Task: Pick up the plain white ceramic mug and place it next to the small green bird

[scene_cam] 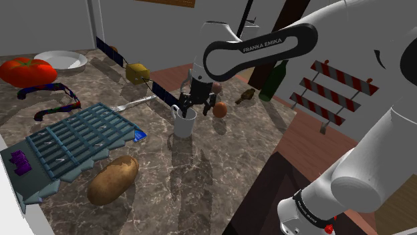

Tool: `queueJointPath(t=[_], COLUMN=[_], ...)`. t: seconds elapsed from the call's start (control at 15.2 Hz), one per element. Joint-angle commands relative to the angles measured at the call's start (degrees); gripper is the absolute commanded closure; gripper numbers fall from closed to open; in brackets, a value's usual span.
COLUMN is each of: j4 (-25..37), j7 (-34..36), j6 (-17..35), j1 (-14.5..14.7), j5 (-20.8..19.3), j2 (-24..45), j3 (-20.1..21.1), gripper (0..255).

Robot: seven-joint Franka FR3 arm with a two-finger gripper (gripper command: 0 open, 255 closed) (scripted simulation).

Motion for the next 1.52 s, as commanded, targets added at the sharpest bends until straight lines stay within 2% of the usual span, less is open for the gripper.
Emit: queueJointPath(t=[0.0, 0.07, 0.66, 1.45], j4=[0.0, 0.0, 0.0, 4.9], j7=[0.0, 0.0, 0.0, -0.5], j6=[0.0, 0.0, 0.0, -8.8], j1=[0.0, 0.0, 0.0, -0.3], j5=[0.0, 0.0, 0.0, 1.3], j2=[0.0, 0.0, 0.0, -4.0], j3=[0.0, 0.0, 0.0, 0.0], gripper=[0, 255, 255, 255])
